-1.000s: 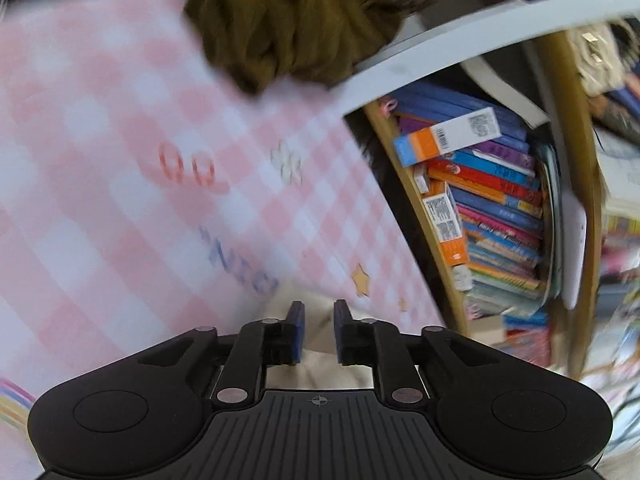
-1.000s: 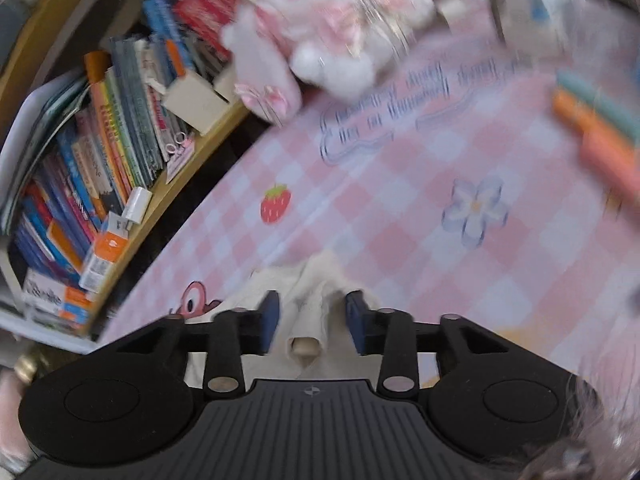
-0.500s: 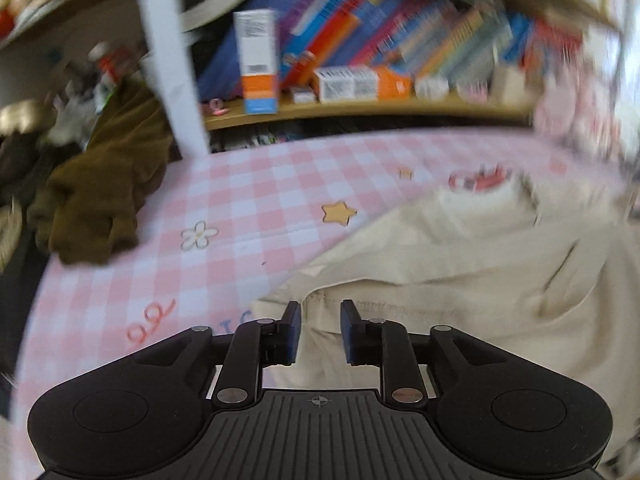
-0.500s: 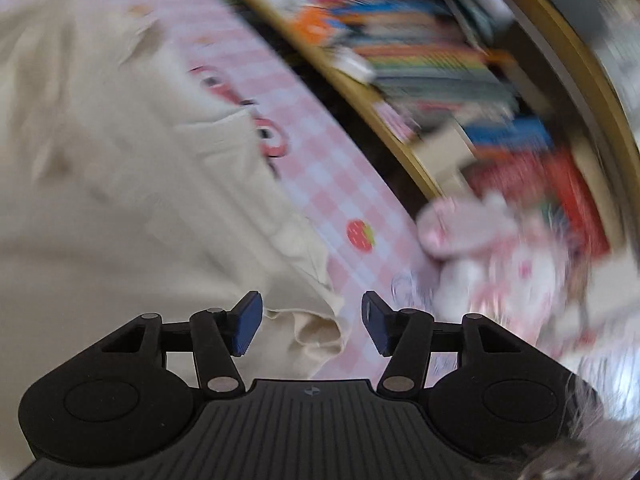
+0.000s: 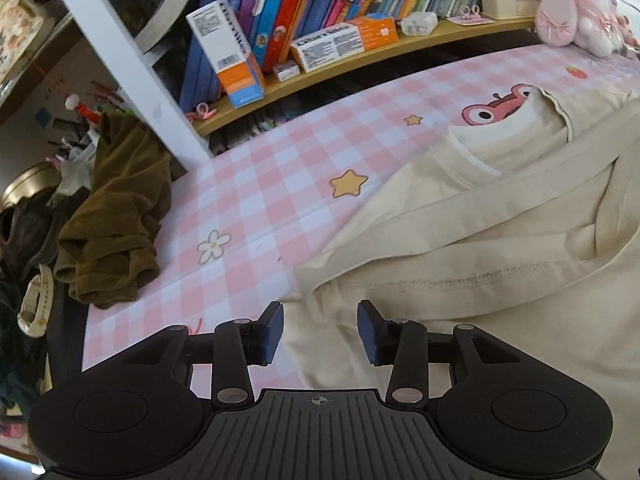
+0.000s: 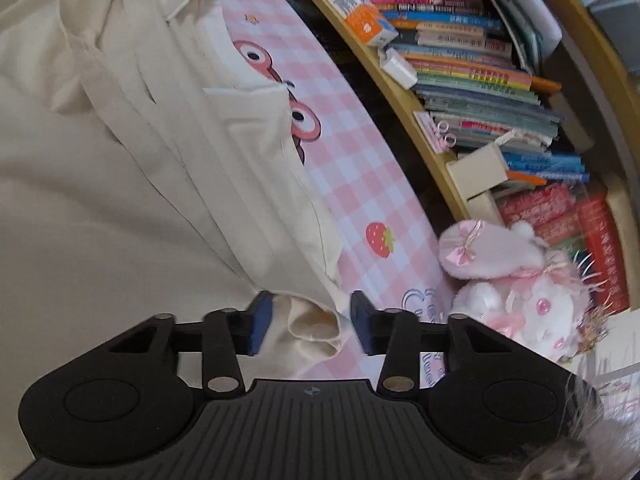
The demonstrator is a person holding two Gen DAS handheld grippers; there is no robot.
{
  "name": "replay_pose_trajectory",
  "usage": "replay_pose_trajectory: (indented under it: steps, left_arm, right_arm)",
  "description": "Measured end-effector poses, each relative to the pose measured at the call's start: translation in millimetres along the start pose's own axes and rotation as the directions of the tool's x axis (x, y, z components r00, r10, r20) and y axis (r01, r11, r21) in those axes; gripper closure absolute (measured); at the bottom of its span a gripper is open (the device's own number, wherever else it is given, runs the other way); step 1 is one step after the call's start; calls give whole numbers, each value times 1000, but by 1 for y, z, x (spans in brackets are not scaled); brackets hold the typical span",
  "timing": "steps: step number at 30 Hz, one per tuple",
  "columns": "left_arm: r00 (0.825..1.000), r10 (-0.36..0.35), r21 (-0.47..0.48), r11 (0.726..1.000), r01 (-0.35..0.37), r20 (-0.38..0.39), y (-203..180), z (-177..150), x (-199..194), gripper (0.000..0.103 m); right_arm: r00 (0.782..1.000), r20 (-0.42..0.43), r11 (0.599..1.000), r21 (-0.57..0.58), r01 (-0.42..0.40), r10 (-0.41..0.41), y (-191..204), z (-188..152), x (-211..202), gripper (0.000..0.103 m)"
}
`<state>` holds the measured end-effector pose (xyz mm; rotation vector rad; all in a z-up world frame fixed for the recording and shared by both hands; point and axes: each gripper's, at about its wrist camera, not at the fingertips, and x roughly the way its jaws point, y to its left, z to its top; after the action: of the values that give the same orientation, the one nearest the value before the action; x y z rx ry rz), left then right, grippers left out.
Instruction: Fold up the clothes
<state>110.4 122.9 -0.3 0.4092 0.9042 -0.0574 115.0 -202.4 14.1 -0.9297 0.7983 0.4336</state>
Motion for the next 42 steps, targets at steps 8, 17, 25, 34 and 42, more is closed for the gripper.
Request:
replay_pose_trajectory:
  steps: [8, 17, 25, 34, 42]
  left_arm:
    - [992, -129, -265, 956, 127, 11, 34, 7, 1, 103]
    - [973, -220, -746, 659, 90, -76, 105, 23, 62, 86]
    - [998, -19, -246, 969, 34, 64, 46, 23, -4, 46]
    - [966, -218, 100, 973, 206, 138, -24, 36, -23, 46]
    - [931, -344, -62, 934, 353, 120, -42, 52, -1, 46]
  right_arm:
    - [994, 51, 972, 214, -102, 93, -44, 1, -6, 100]
    - [990, -53, 805, 589, -77, 133, -100, 3, 65, 88]
    - [999, 5, 871, 489, -40, 43, -81, -17, 19, 69]
    - [973, 147, 980, 59, -189, 179, -5, 38, 1, 66]
    - [964, 106, 969, 24, -247, 243, 0, 64, 29, 65]
